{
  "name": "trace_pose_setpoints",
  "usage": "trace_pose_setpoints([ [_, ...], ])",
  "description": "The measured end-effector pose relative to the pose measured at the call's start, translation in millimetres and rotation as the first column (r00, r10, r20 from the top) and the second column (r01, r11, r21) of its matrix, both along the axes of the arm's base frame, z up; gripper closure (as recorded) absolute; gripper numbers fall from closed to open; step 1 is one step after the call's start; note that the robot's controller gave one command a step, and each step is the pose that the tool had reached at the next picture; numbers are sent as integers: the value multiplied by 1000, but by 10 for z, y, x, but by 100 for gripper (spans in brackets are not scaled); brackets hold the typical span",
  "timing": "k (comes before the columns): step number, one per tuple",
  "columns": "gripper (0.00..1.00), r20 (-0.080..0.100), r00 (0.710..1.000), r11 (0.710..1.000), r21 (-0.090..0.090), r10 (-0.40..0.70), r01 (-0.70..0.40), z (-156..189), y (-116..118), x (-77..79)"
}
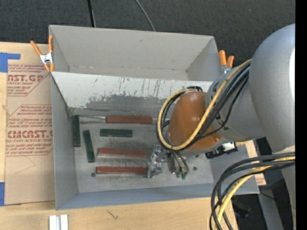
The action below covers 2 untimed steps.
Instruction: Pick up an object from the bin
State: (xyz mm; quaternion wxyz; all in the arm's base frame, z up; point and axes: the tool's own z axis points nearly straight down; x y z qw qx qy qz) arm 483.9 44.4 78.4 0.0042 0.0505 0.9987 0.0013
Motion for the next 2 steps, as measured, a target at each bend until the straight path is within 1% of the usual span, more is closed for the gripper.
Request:
trace_pose_setpoints([
  [1,0,-2,1000,1000,-1,0,0,-12,-2,-12],
  [2,0,-2,1000,1000,-1,0,0,-12,-2,-11],
])
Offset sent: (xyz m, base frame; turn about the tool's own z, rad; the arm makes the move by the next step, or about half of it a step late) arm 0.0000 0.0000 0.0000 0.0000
